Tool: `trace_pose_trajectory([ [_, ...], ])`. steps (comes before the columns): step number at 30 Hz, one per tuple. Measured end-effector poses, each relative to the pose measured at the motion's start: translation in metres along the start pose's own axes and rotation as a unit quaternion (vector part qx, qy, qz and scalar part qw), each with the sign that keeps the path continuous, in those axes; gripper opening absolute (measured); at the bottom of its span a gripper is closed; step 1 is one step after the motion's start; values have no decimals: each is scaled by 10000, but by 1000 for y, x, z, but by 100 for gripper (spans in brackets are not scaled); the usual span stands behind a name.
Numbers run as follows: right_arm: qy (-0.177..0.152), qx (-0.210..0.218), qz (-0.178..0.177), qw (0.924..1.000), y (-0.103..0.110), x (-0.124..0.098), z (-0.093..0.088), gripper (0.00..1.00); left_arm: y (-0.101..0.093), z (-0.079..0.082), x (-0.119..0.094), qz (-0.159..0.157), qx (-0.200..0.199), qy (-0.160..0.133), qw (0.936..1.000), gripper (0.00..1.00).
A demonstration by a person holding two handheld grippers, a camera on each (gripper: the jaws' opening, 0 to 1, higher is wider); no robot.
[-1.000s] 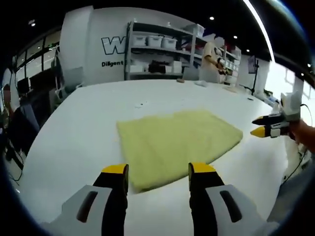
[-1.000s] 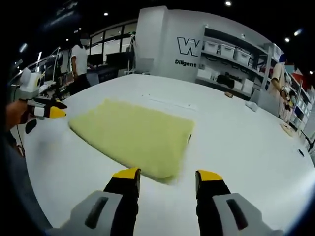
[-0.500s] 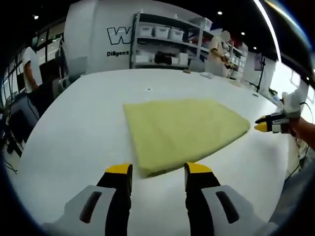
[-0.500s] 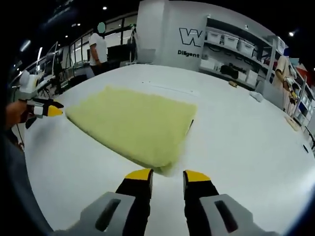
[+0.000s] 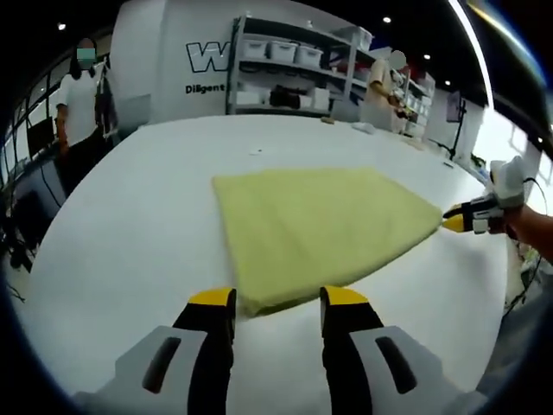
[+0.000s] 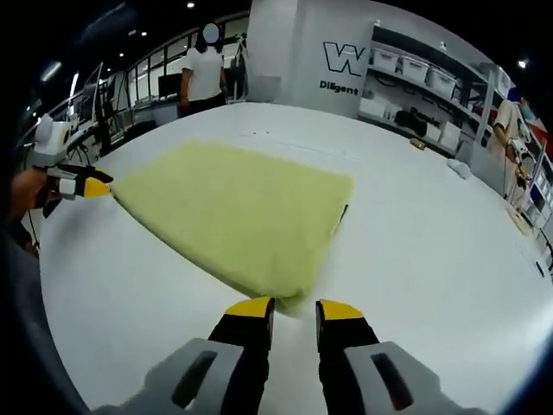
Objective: Fold the garment on the visible template until the final outline fits inside the template.
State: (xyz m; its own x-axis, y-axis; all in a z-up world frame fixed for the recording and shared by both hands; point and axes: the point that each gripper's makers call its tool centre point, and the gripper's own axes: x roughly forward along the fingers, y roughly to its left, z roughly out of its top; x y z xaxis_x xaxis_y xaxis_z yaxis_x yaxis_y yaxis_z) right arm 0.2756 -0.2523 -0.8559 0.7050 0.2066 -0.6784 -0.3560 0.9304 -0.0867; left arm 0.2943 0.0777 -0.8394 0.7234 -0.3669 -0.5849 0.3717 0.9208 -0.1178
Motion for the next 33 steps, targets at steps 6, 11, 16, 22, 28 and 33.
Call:
trace_pose_trajectory([
  [6, 43, -25, 28, 10000, 0, 3, -3, 16, 3, -6, 5, 21, 33, 124, 9999, 34],
  [11, 88, -45, 50, 9999, -1, 9, -5, 14, 4, -8, 10, 21, 50, 173, 9998, 32],
  [16, 55, -100, 95, 9999, 0, 12, -2, 12, 5, -9, 13, 26, 52, 197, 9998, 31],
  [22, 40, -240, 139, 9996, 2, 15, -1, 7, 5, -12, 16, 24, 112, 260, 9996, 25],
  [28, 88, -461, 80, 9989, -1, 14, -1, 3, 8, -12, 16, 49, 176, 282, 9994, 16],
  [33, 282, -744, -207, 9966, -11, 11, -5, 0, 10, -13, 16, 61, 143, 322, 9994, 4],
])
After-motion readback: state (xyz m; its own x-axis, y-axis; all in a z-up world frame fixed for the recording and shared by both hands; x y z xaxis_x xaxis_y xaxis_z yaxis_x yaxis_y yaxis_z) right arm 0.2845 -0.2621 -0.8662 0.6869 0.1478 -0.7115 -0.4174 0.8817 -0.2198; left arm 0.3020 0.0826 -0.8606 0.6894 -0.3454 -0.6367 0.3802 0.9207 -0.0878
